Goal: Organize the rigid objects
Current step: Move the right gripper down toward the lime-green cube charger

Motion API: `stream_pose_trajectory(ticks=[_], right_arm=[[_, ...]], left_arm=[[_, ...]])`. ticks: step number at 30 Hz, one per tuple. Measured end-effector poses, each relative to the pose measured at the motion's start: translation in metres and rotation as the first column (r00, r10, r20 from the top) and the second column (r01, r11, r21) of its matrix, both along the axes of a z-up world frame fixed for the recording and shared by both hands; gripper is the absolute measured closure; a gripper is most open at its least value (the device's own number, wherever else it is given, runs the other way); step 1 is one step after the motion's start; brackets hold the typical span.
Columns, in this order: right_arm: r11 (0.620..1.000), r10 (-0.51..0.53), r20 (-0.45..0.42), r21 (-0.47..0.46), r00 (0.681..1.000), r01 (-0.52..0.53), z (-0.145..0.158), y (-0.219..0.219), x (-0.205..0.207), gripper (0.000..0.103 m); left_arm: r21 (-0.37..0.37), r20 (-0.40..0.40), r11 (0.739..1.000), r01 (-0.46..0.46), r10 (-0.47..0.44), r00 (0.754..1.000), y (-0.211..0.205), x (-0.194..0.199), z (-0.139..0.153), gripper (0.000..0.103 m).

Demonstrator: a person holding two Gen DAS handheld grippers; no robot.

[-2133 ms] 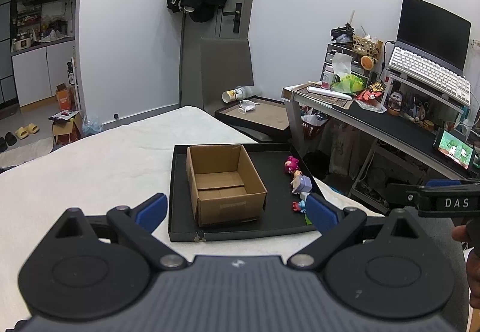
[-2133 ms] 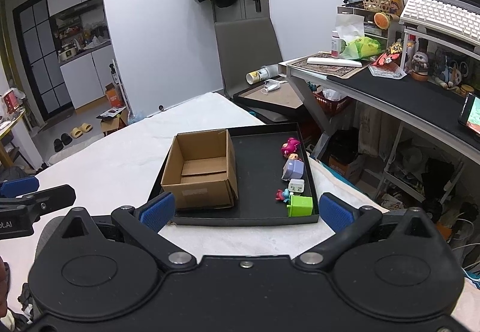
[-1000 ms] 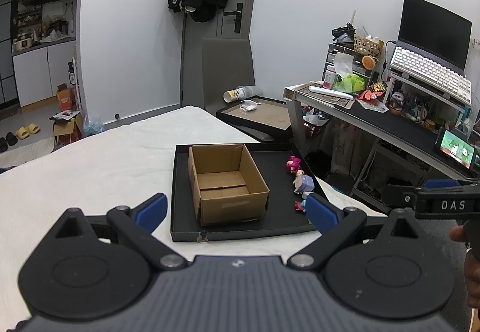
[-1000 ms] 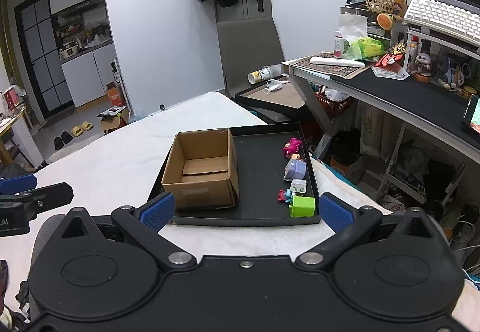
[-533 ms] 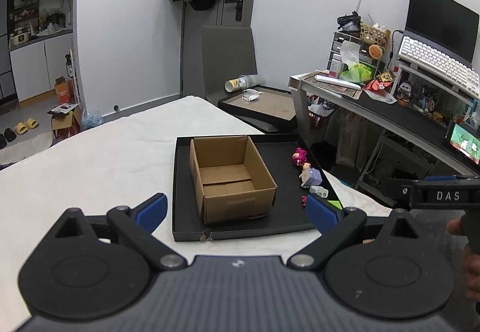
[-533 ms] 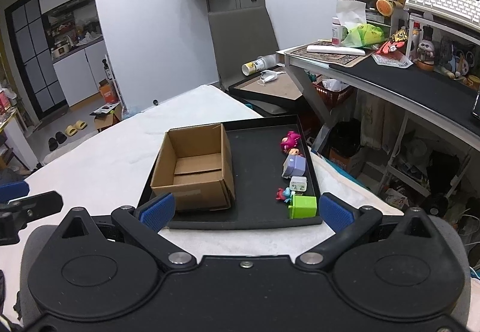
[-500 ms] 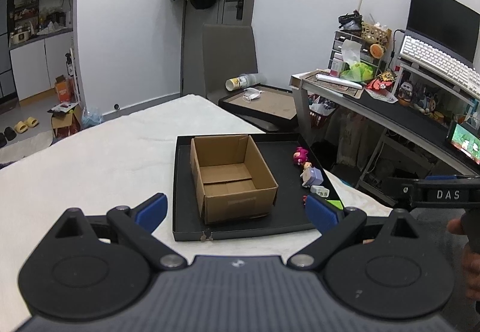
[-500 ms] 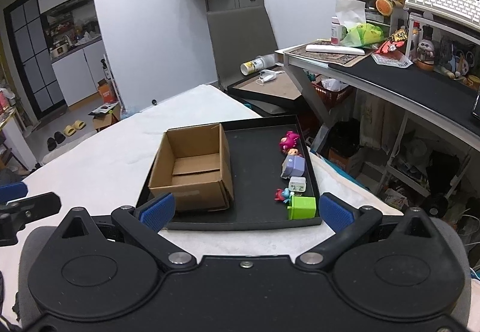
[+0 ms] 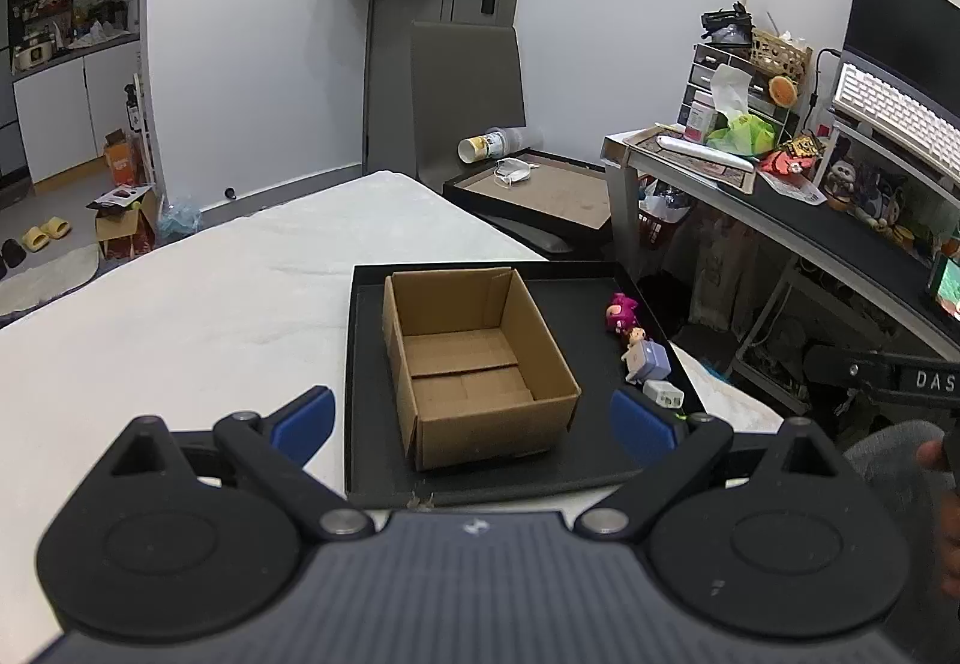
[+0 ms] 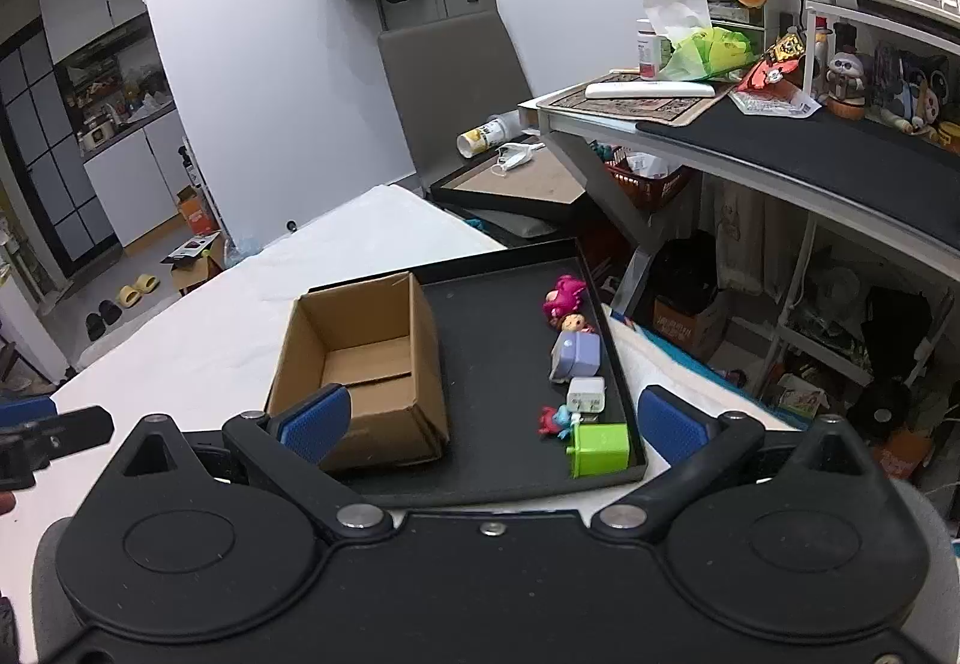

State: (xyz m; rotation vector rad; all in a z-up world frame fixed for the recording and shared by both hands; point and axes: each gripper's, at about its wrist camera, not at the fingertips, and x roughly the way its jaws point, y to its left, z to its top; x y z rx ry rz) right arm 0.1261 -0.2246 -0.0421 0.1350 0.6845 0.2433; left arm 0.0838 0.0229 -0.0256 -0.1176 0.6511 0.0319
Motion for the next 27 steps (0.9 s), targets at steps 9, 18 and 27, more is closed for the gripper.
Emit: stream_pose_trajectory(ticks=[9,18,27], right_arm=[[1.000,-0.004,-0.030,0.007,1.000,0.004,-0.008,-0.003,0.032,0.000],[1.000,-0.007,-0.066,0.015,0.998,0.008,-0.016,-0.003,0.059,0.000],[0.998,-0.056,-0.124,0.023,0.991,0.060,-0.029,-0.015,0.085,0.004]], left_arm=[[0.011,-0.040,1.000,0.003,-0.003,0.999,0.006,0.037,-0.004,0.005],[0.004,-0.106,1.000,-0.014,0.014,0.994,0.019,0.072,-0.021,0.008],[-0.025,-0.209,0.999,-0.046,0.040,0.977,0.030,0.107,-0.052,0.010]])
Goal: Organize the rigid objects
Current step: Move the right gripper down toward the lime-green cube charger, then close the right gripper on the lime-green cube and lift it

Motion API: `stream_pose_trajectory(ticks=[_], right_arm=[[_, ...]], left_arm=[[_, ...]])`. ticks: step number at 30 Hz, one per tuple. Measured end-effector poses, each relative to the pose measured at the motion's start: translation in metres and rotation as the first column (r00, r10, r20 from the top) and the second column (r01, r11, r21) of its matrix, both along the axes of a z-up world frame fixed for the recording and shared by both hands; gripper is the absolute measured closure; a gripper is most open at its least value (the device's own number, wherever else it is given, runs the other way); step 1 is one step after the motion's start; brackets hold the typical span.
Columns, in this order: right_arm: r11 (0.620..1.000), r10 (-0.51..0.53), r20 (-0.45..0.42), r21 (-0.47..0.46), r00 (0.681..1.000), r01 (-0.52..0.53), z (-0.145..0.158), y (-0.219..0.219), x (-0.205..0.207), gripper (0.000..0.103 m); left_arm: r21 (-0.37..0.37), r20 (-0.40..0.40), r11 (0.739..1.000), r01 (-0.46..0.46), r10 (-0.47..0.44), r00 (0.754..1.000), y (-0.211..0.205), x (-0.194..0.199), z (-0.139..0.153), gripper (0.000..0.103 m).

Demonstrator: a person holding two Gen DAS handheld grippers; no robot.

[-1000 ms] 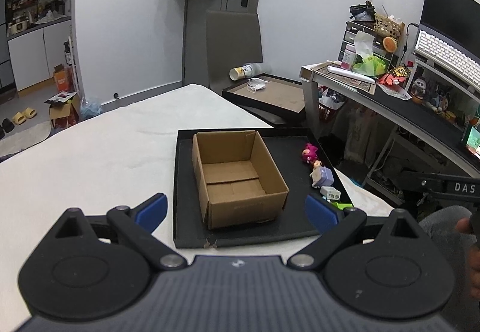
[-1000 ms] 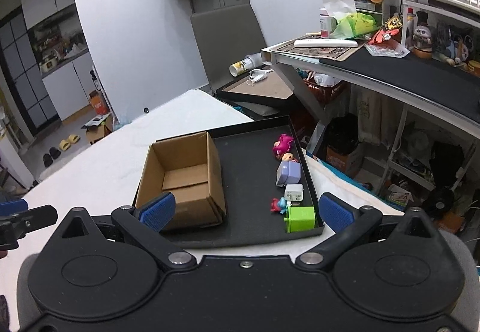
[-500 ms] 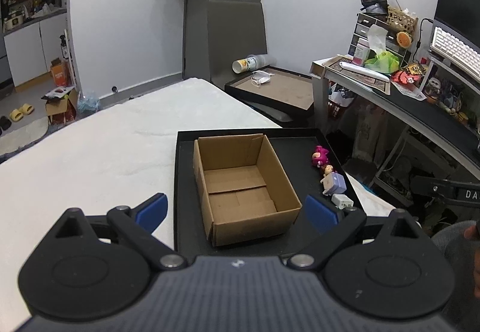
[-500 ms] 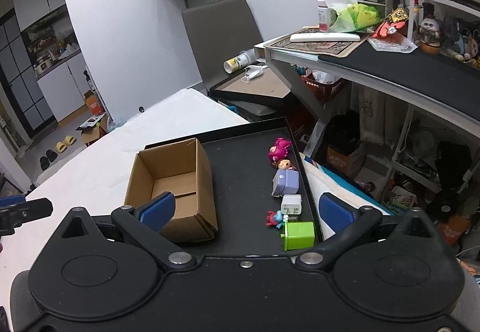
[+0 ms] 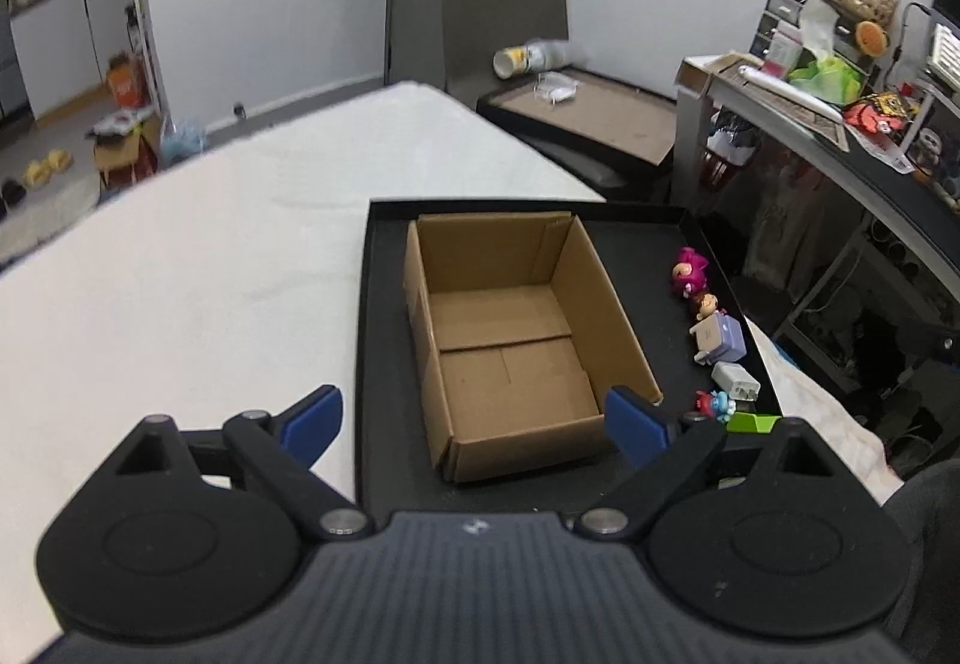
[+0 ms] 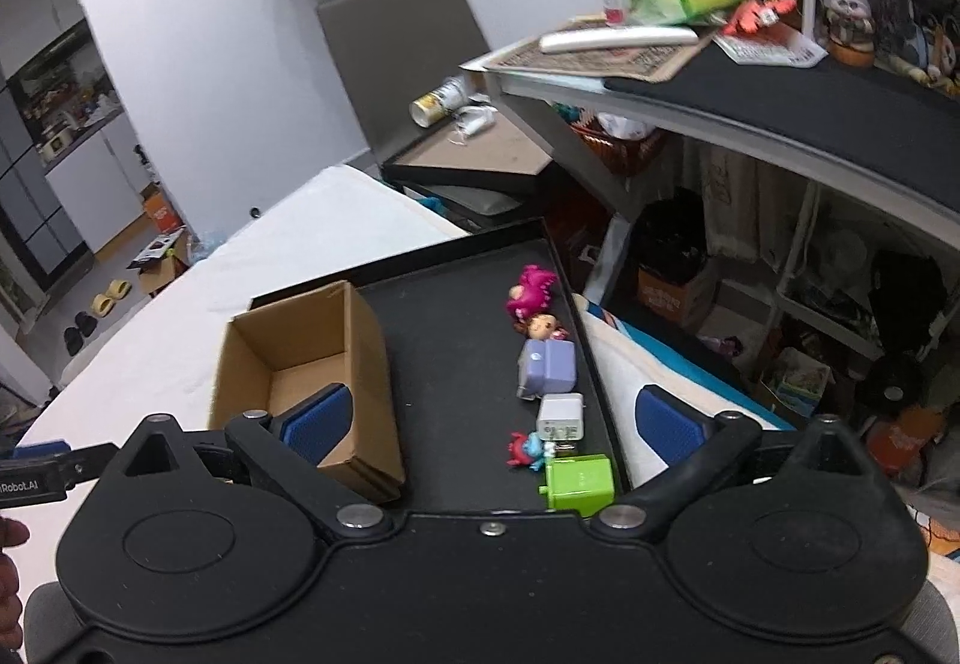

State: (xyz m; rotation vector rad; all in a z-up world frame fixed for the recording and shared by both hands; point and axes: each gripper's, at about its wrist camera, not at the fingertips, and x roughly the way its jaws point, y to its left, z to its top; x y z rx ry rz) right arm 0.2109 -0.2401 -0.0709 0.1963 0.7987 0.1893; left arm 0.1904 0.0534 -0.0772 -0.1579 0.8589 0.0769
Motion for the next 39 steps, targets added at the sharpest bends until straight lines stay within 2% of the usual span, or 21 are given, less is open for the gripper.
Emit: stream_pose_trajectory(ticks=[4,7,9,14,19,24,27,39], right_arm=[[0.999,-0.023,-0.055,0.021,0.998,0.024,-0.013,-0.004,0.012,0.012],[0.999,-0.024,-0.075,0.035,0.997,0.026,-0.021,-0.006,0.019,0.014],[0.999,-0.028,-0.100,0.036,0.995,0.031,-0.027,-0.007,0.025,0.021],[0.998,-0.044,-0.182,0.033,0.982,0.050,-0.050,-0.005,0.039,0.028],[0.996,-0.056,-0.286,0.049,0.957,0.073,-0.072,-0.003,0.050,0.030],[0.997,-0.058,-0.371,0.019,0.927,0.070,-0.088,0.003,0.068,0.034],[0.998,-0.065,-0.403,-0.035,0.913,0.055,-0.098,0.009,0.079,0.034],[0.983,-0.083,-0.505,-0.182,0.859,-0.012,-0.140,0.030,0.109,0.041]], left_arm=[[-0.002,-0.046,0.999,-0.033,0.032,0.998,0.005,0.015,-0.012,0.015],[-0.014,-0.075,0.999,-0.048,0.047,0.996,0.011,0.026,-0.020,0.023],[-0.029,-0.107,0.998,-0.055,0.052,0.993,0.014,0.034,-0.029,0.030],[-0.059,-0.158,0.994,-0.089,0.079,0.984,0.020,0.052,-0.047,0.041],[-0.078,-0.210,0.992,-0.097,0.079,0.975,0.027,0.066,-0.063,0.053],[-0.106,-0.250,0.989,-0.106,0.077,0.965,0.034,0.080,-0.077,0.059],[-0.114,-0.288,0.989,-0.098,0.062,0.956,0.036,0.089,-0.088,0.062],[-0.127,-0.324,0.988,-0.090,0.044,0.945,0.040,0.105,-0.111,0.075]])
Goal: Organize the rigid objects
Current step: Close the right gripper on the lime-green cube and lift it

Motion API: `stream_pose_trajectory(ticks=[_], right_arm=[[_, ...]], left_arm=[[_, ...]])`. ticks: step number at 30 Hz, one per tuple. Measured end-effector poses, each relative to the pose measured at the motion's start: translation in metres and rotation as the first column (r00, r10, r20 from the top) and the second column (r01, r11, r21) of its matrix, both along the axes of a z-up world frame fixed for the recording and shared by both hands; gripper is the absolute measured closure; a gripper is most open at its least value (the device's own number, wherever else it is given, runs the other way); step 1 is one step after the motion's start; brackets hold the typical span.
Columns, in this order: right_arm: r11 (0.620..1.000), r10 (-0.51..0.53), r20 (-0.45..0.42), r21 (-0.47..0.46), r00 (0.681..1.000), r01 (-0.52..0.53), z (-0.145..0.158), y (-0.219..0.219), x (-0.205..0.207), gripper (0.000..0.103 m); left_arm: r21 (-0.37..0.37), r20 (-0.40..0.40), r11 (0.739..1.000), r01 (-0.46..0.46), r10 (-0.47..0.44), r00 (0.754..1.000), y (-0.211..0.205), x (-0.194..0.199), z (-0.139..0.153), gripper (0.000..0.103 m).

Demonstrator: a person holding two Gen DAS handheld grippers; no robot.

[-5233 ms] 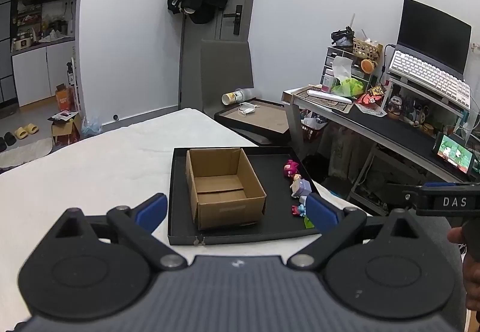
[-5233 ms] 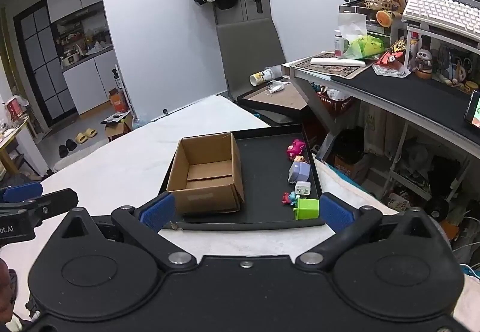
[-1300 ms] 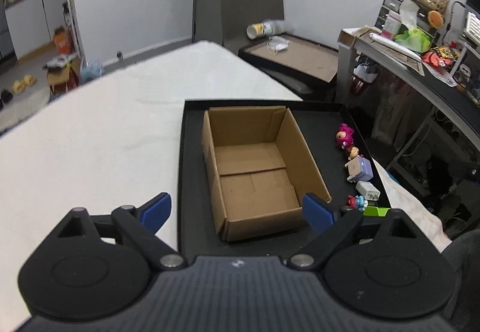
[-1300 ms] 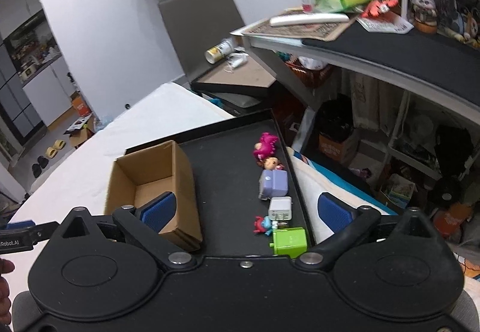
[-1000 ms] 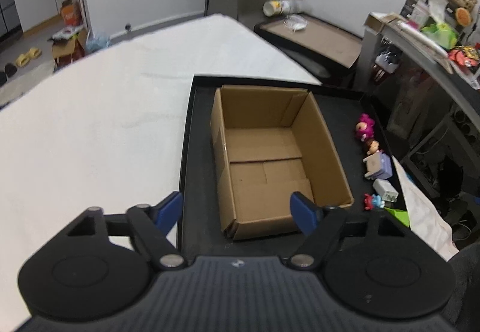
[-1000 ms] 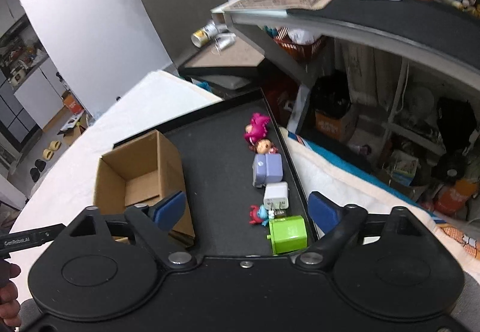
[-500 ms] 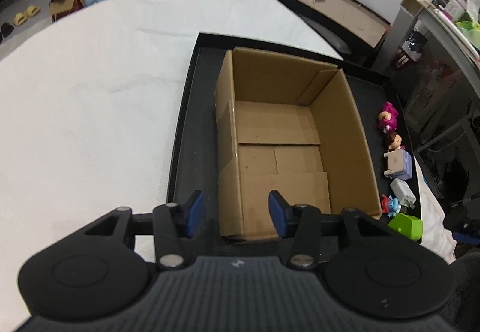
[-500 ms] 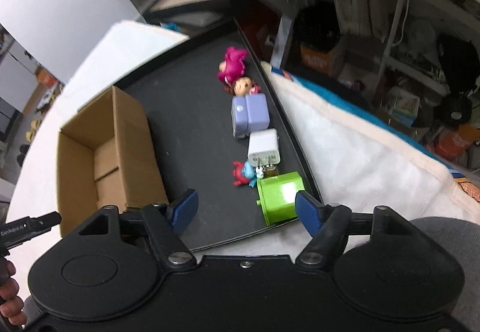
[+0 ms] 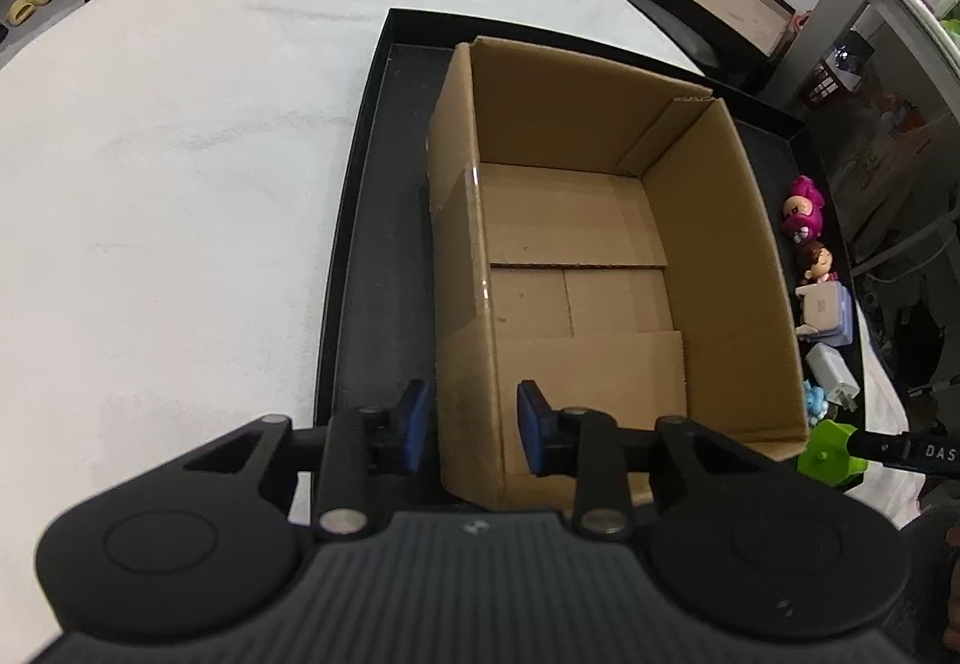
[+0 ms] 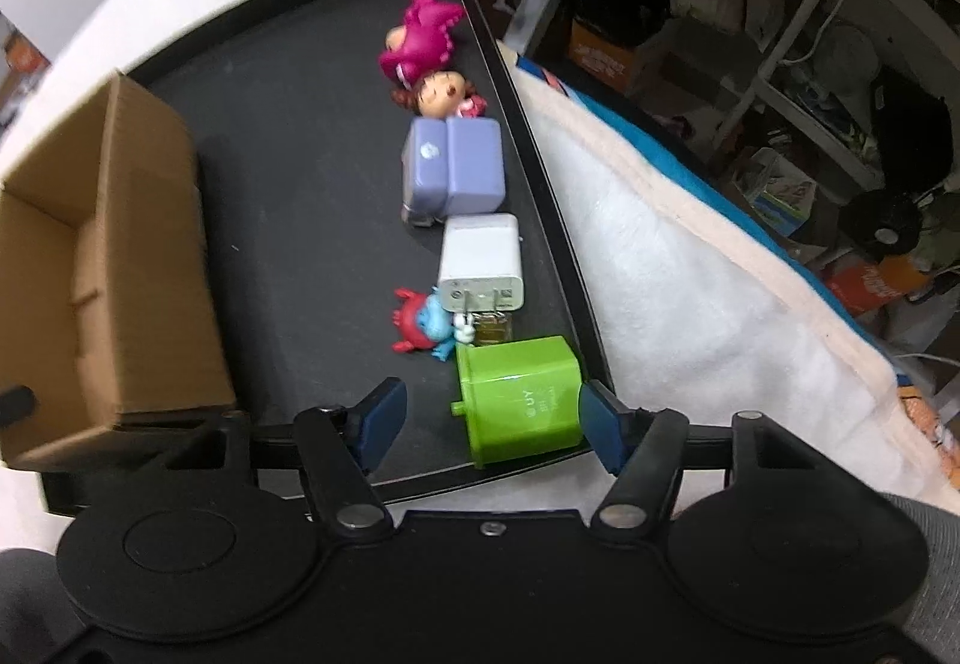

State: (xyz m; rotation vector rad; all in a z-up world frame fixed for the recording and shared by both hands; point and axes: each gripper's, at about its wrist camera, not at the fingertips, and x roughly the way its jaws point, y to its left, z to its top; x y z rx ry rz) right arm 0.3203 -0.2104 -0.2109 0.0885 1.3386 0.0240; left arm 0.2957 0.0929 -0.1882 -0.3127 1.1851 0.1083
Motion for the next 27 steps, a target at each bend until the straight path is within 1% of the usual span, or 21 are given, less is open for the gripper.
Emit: stream_pose_trajectory(ticks=[4,7,8,9,10,11,13,14,15,17,19,20,22,24,25,27], right_arm=[[0.999,0.019,-0.034,-0.033,0.999,-0.020,-0.012,0.008,0.005,0.043],[0.997,0.031,-0.026,-0.074,0.999,-0.033,-0.016,0.013,0.006,0.043],[0.996,0.035,-0.023,-0.087,0.999,-0.037,-0.017,0.015,0.007,0.047],[0.995,0.034,-0.021,-0.093,0.999,-0.036,-0.017,0.016,0.007,0.053],[0.995,0.030,-0.014,-0.095,0.999,-0.032,-0.015,0.016,0.007,0.054],[0.996,0.034,-0.010,-0.083,0.999,-0.035,-0.014,0.016,0.006,0.054],[0.998,0.050,-0.004,-0.042,0.999,-0.050,-0.011,0.017,0.003,0.055],[0.998,0.051,0.004,-0.030,0.999,-0.051,-0.010,0.017,0.002,0.057],[0.999,0.047,0.018,-0.013,0.999,-0.046,-0.008,0.015,0.001,0.067],[1.000,0.026,0.040,0.015,0.999,-0.026,-0.003,0.011,0.000,0.071],[0.998,-0.004,0.030,0.055,1.000,0.003,-0.003,0.004,0.002,0.071],[0.997,-0.018,0.023,0.077,1.000,0.016,-0.002,0.002,0.004,0.070],[0.991,-0.058,-0.013,0.121,0.998,0.059,-0.004,-0.007,0.007,0.061],[0.985,-0.097,-0.048,0.139,0.994,0.103,-0.006,-0.015,0.008,0.040],[0.983,-0.111,-0.050,0.141,0.993,0.117,-0.006,-0.018,0.009,0.035],[0.985,-0.108,-0.035,0.132,0.993,0.112,-0.005,-0.018,0.009,0.021]], left_arm=[[0.001,-0.010,1.000,0.011,-0.011,1.000,0.002,-0.001,-0.008,0.078],[0.006,0.005,1.000,0.025,-0.026,1.000,0.002,-0.004,-0.012,0.078],[0.012,0.015,0.999,0.031,-0.031,0.999,0.002,-0.005,-0.013,0.079],[0.013,0.024,0.999,0.036,-0.037,0.999,0.001,-0.007,-0.014,0.083],[0.012,0.032,0.999,0.038,-0.038,0.999,0.001,-0.009,-0.014,0.084],[0.009,0.039,0.999,0.033,-0.033,0.999,0.001,-0.011,-0.014,0.086],[0.023,0.052,0.999,0.026,-0.027,0.998,0.002,-0.013,-0.012,0.087],[0.030,0.061,0.999,0.019,-0.021,0.998,0.003,-0.015,-0.012,0.088],[0.032,0.066,0.999,0.011,-0.013,0.998,0.004,-0.017,-0.011,0.088],[0.037,0.075,0.999,0.003,-0.006,0.997,0.007,-0.020,-0.011,0.089],[0.041,0.089,0.999,0.000,-0.004,0.996,0.009,-0.025,-0.011,0.089],[0.042,0.097,0.999,-0.006,0.002,0.995,0.011,-0.028,-0.012,0.089],[0.032,0.096,0.999,-0.034,0.031,0.995,0.014,-0.033,-0.012,0.089],[0.030,0.096,0.998,-0.053,0.050,0.994,0.014,-0.037,-0.011,0.089],[0.036,0.096,0.998,-0.055,0.052,0.994,0.013,-0.038,-0.010,0.089],[0.041,0.097,0.997,-0.059,0.055,0.994,0.011,-0.040,-0.009,0.089]])
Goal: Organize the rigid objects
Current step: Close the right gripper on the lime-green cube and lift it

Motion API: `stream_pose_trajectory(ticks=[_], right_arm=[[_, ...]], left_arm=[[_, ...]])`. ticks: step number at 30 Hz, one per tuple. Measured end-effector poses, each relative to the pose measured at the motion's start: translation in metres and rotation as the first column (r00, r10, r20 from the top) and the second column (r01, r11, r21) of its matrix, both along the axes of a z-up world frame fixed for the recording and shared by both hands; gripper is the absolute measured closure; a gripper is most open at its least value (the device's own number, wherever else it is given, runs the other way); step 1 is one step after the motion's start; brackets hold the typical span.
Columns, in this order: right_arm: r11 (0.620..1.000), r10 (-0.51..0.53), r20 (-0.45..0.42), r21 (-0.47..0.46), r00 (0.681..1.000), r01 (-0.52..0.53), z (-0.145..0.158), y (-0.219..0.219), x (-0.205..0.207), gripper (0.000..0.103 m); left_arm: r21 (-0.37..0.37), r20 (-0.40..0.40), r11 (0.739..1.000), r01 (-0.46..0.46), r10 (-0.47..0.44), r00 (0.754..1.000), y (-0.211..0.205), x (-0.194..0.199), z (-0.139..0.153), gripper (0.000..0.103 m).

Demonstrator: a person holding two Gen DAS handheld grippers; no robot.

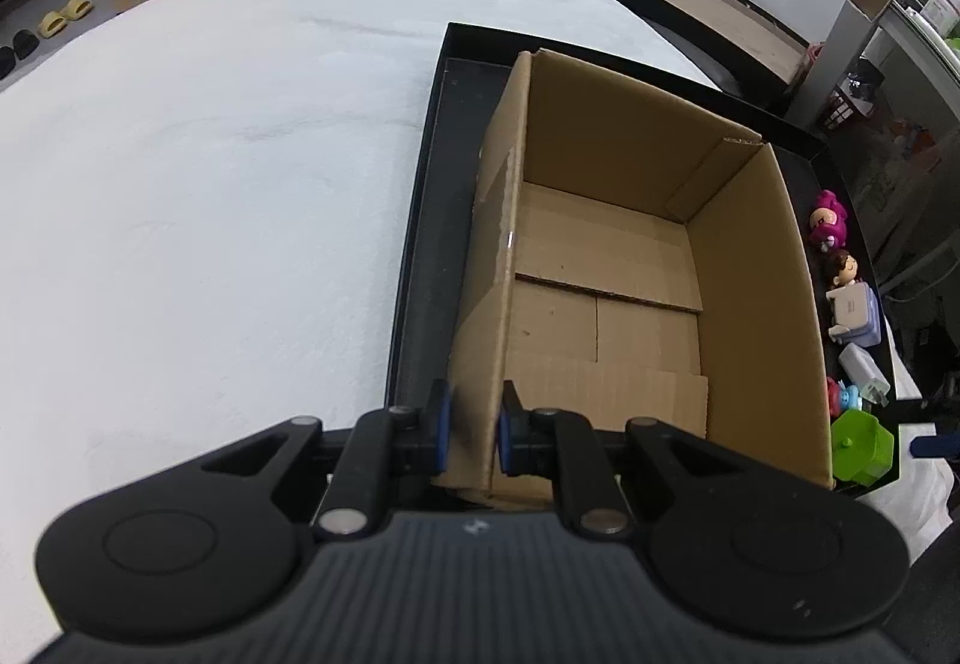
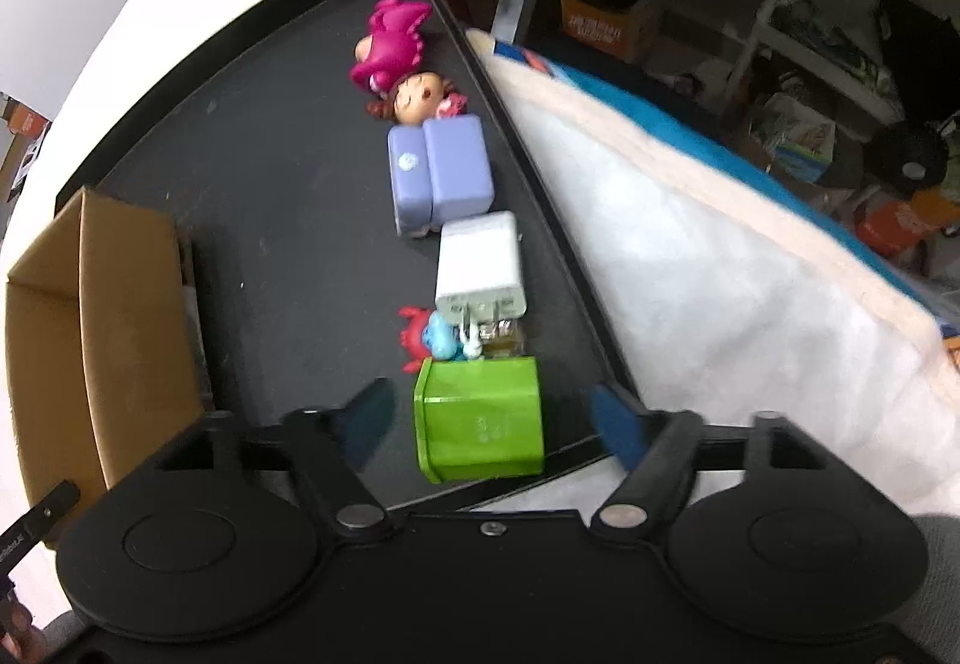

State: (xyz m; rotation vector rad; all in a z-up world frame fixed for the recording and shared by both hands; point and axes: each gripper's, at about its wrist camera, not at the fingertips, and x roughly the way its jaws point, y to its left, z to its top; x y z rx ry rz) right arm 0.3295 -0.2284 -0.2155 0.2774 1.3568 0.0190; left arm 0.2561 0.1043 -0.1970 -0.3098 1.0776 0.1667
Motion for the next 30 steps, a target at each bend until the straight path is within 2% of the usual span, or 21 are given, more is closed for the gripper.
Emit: stream_pose_trajectory(ticks=[4,8,10,11,12,13,16,25,30], right_arm=[[0.997,0.045,-0.007,-0.066,0.999,-0.045,-0.001,0.007,0.007,0.019],[0.996,0.072,-0.072,-0.050,0.995,-0.076,-0.016,0.009,0.009,0.019],[0.994,0.090,-0.087,-0.056,0.992,-0.095,-0.022,0.013,0.009,0.023],[0.992,0.102,-0.098,-0.061,0.990,-0.109,-0.026,0.016,0.009,0.034],[0.991,0.109,-0.114,-0.062,0.987,-0.117,-0.028,0.019,0.009,0.055],[0.991,0.114,-0.123,-0.051,0.986,-0.121,-0.029,0.020,0.009,0.054],[0.983,0.151,-0.076,-0.097,0.986,-0.158,-0.018,0.029,0.005,0.055],[0.987,0.155,0.008,-0.049,0.988,-0.154,0.013,0.031,-0.002,0.055],[0.980,0.198,0.077,-0.043,0.977,-0.195,0.032,0.046,-0.004,0.055]], left_arm=[[-0.002,-0.002,1.000,-0.015,0.015,1.000,-0.001,-0.001,-0.001,0.089],[0.005,0.002,1.000,-0.014,0.014,1.000,-0.001,-0.001,0.000,0.089],[0.007,0.005,1.000,-0.014,0.014,1.000,-0.001,-0.002,-0.001,0.089],[0.003,0.006,1.000,-0.021,0.021,1.000,0.000,-0.003,-0.002,0.089],[-0.007,0.004,0.999,-0.039,0.039,0.999,0.002,-0.004,-0.003,0.089],[-0.015,0.000,0.998,-0.053,0.053,0.999,0.002,-0.004,-0.003,0.089],[0.002,0.010,0.998,-0.060,0.060,0.998,-0.001,-0.004,-0.001,0.089],[0.025,0.005,0.998,-0.054,0.054,0.999,-0.006,-0.004,0.001,0.089],[0.025,-0.006,0.999,-0.045,0.045,0.999,-0.011,-0.004,0.001,0.089]])
